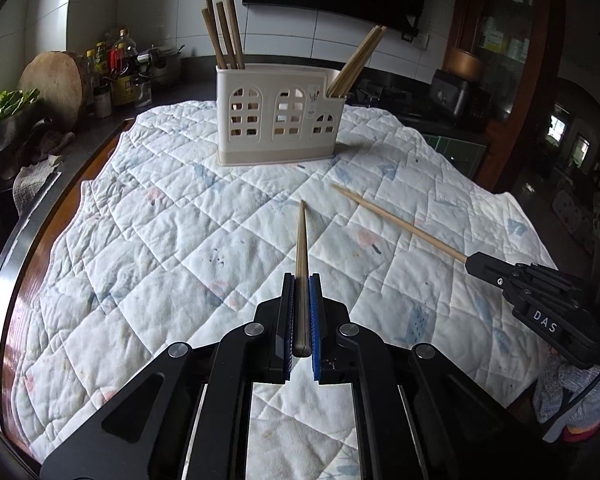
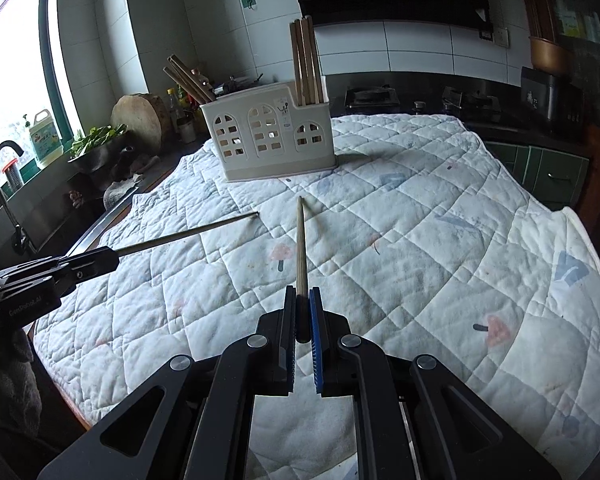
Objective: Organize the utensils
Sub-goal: 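Close the left gripper on a chopstick while the right gripper grasps the other, then carry both chopsticks over the caddy and drop them inside, opening both grippers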
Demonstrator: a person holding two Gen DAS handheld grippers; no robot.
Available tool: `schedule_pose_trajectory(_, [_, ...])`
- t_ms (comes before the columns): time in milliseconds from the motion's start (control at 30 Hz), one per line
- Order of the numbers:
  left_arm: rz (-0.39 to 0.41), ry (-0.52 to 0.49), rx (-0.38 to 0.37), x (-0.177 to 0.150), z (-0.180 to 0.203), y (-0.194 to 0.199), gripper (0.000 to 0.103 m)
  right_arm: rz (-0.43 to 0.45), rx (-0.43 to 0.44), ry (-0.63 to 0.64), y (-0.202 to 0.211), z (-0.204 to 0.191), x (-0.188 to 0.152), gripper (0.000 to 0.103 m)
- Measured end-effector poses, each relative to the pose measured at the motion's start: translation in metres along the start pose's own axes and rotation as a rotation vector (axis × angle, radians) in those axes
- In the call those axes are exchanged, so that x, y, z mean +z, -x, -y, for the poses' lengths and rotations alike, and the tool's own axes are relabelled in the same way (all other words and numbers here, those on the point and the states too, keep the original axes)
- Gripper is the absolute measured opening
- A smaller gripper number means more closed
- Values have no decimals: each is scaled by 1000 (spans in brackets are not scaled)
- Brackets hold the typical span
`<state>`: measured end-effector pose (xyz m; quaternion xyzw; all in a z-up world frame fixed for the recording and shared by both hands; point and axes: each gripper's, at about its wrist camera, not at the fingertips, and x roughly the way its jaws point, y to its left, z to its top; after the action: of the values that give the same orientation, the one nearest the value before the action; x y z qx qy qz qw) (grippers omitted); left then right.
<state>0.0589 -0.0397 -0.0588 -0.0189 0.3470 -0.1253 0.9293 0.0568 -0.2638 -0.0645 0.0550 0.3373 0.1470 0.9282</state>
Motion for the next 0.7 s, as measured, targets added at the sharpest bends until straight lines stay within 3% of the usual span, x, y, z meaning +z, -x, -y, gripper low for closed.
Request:
schedule_pose_trajectory(333, [90, -11, -40, 43, -10, 15, 6, 79, 29, 66, 26, -17, 50, 7])
schedule_pose_trajectory(700, [132, -17, -58, 54, -22, 28, 6, 103, 49, 112, 40, -27, 81, 7])
